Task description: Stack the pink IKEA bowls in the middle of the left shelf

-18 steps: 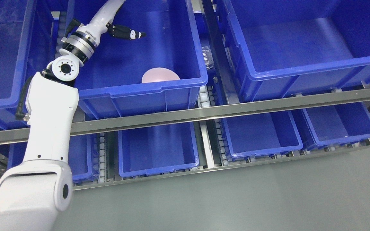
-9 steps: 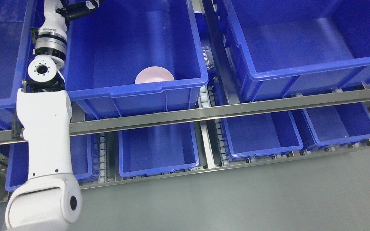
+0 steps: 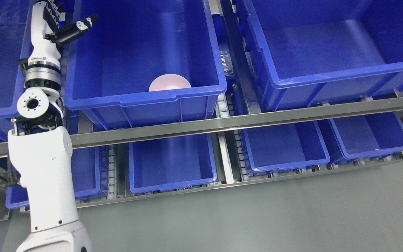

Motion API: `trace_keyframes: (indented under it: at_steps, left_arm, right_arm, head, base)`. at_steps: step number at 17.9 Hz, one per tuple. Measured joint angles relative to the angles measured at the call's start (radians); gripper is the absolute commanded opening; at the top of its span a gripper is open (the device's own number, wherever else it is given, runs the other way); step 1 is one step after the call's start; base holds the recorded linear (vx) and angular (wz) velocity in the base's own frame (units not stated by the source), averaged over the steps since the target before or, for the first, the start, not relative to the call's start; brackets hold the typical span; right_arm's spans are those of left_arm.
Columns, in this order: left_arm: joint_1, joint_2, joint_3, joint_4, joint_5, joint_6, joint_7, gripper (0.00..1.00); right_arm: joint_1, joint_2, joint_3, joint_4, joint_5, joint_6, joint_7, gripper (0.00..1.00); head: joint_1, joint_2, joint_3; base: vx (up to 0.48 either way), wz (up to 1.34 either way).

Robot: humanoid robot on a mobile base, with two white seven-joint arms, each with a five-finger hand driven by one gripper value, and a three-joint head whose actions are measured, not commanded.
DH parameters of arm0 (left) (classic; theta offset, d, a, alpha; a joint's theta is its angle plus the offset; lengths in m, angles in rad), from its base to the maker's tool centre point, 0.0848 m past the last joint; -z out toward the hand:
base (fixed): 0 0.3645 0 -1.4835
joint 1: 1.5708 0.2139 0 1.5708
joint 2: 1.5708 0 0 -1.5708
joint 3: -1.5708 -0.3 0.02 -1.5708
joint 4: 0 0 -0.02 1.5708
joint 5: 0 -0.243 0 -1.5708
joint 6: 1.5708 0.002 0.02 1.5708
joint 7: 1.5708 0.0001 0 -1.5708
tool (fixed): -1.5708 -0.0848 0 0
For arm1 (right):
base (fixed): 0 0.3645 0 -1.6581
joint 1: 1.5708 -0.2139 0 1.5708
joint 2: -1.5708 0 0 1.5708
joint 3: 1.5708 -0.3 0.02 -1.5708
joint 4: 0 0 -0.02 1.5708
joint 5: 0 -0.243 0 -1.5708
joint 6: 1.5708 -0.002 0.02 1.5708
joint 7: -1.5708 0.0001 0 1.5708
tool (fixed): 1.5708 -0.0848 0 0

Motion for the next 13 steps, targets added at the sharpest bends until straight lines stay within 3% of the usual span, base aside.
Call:
trace_keyframes:
  at_steps: [13]
  left_arm:
    - [0.185,-0.010,-0.040,-0.174,0.013,-0.024,0.000,1.00]
  right_arm:
    - [0.000,0.000,0.000,0.000,-0.001,0.003,0.000,1.00]
  head:
    - [0.0000,0.000,0.000]
  base:
    - [0.000,0.00]
